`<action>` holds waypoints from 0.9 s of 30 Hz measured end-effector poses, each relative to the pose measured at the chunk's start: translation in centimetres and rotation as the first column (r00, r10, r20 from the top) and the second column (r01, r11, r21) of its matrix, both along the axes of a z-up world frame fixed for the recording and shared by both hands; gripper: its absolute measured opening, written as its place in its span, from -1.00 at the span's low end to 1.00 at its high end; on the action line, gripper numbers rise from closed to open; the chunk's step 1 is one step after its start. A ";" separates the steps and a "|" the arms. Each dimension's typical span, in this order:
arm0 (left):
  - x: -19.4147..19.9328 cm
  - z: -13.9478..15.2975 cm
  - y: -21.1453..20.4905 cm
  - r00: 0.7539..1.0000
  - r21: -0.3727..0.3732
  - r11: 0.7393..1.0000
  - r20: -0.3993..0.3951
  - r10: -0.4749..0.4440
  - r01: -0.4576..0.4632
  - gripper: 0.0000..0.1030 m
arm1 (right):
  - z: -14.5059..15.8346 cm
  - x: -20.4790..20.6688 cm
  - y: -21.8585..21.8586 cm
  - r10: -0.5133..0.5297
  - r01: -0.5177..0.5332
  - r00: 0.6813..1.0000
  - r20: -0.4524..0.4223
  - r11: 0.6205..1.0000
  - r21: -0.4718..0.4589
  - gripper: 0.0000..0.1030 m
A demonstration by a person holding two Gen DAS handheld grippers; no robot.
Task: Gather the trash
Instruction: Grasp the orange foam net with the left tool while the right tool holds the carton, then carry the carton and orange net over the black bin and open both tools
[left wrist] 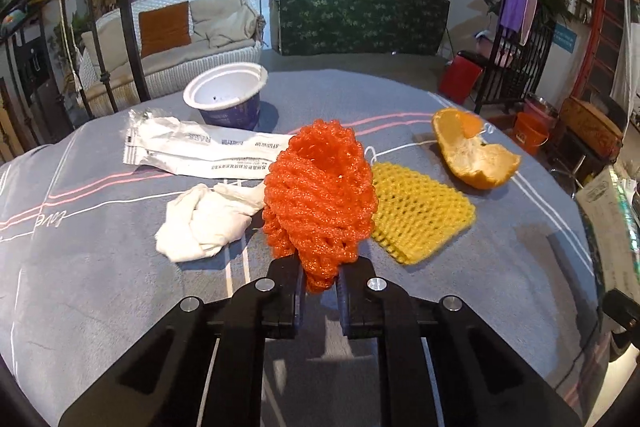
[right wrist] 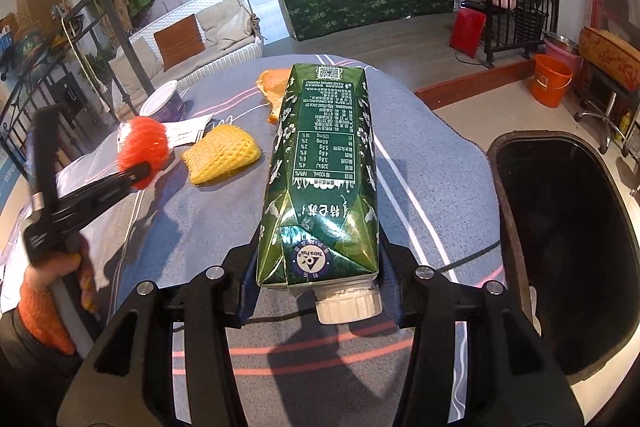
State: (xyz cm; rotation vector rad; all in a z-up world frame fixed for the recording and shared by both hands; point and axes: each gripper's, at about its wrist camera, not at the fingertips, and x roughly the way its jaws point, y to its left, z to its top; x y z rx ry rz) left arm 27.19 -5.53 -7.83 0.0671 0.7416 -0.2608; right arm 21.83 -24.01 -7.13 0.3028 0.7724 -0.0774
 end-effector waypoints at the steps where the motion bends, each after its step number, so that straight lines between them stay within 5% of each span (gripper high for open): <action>1: -0.5 0.3 0.1 1.000 -0.006 1.000 0.009 -0.005 0.005 -0.74 | 0.0 -0.2 -0.2 -0.005 0.005 1.000 0.002 1.000 0.002 -0.04; 14: -5.9 3.4 -4.7 0.987 -0.115 0.982 0.068 -0.145 0.152 -0.74 | 0.1 -3.7 -4.4 -0.118 0.118 0.993 0.019 0.993 0.003 -0.04; 27: -8.8 3.2 -13.3 0.918 -0.164 0.903 0.060 -0.392 0.396 -0.74 | -1.6 -7.8 -13.0 -0.346 0.345 0.938 -0.017 0.938 -0.027 -0.04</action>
